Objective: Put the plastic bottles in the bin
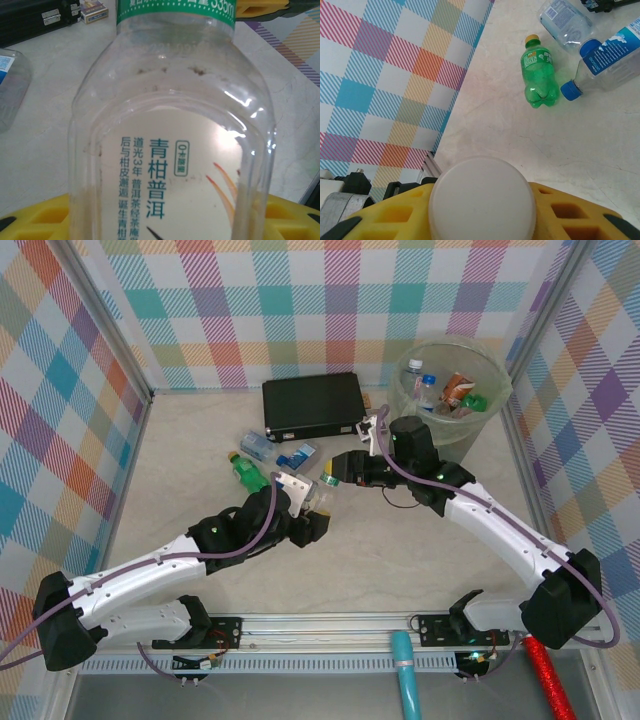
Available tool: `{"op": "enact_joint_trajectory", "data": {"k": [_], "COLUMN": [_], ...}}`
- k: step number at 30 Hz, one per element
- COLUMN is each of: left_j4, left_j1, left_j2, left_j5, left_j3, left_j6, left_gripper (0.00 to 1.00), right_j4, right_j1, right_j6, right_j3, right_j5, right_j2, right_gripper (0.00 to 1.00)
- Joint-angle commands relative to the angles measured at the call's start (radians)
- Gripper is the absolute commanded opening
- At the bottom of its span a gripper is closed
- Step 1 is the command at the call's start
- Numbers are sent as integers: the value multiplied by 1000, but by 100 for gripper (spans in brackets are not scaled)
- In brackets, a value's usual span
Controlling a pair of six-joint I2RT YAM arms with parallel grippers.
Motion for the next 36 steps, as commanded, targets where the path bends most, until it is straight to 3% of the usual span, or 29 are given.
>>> {"op": "enact_joint_trajectory", "data": {"k": [1, 3, 8, 18, 30, 36], "left_j4": [9, 4, -14, -71, -115, -107], "left_j1": [-14, -14, -14, -14, -14, -13], "left_j2": [-11, -12, -51, -304, -431, -452], "left_j5": [-15, -43, -131, -390, -387, -376], "left_j3": [-5, -3, -5, -92, -157, -171], "left_j6": [18, 10, -13, -89, -123, -118], "left_gripper": [57, 74, 100, 100, 100, 100], "right_j4": [-9, -38, -152, -353, -388, -259], "right_j1": [13, 13, 11, -9, -150, -228], "right_j6": [-40, -58, -137, -362, -586, -707], "right_j3": [45, 58, 137, 373, 692, 750], "right_j5": [23, 57, 163, 472, 749, 886], "right_j2": [-18, -35, -60, -82, 19, 97], "right_gripper": [37, 36, 35, 33, 32, 32]}}
